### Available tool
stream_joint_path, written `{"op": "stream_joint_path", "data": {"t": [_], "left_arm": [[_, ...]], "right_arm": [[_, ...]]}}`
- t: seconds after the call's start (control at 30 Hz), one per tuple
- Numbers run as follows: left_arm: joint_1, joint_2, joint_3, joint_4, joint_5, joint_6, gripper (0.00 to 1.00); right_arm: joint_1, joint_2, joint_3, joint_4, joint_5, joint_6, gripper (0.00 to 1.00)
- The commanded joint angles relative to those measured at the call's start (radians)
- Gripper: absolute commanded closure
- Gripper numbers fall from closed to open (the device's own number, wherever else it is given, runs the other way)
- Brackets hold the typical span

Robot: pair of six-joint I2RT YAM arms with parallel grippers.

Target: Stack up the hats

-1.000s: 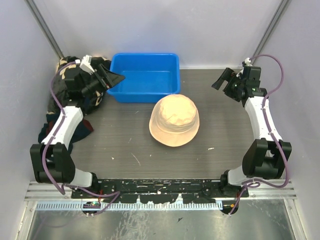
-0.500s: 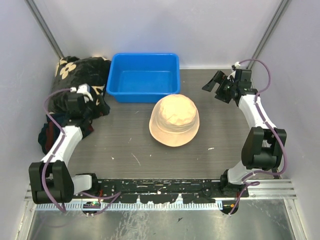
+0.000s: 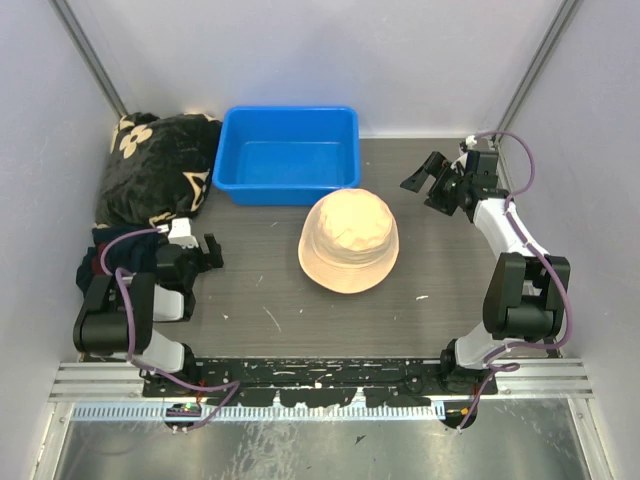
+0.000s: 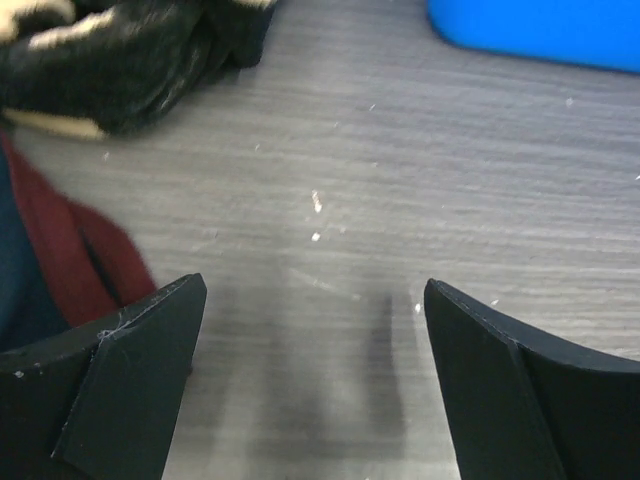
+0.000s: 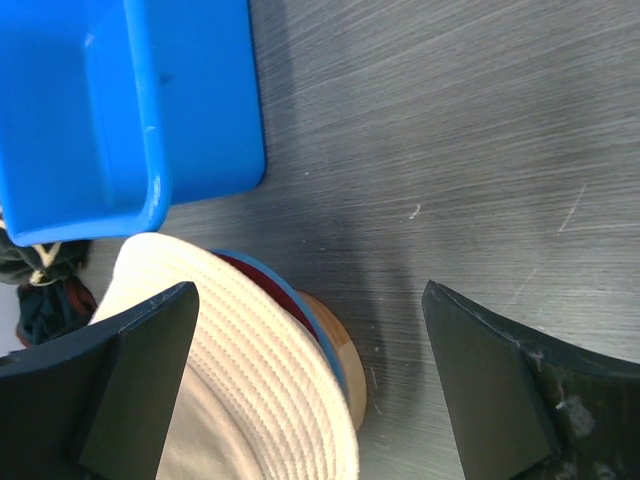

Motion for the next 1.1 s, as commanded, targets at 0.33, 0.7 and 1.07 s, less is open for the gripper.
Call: {"op": "stream_joint_path", "data": {"t": [0.33,0.7,1.07], "left_arm": [[0.005,0.100,0.096,0.187,0.103,0.064,0.02],[0.003,0.103,0.153,0.081,0.063,0.040,0.02],[0.003,0.105,0.156,0.078,0.060,0.037,0.02]], "right_arm": [[0.043,-0.080,-0.326,0.384,0.513,-0.385,0.00],[0.116,-0.126,-0.814,1.161,0.573,-0.502,0.00],[0.138,-0.028,-0.908,1.410,0.620,-0.507,0.00]]}}
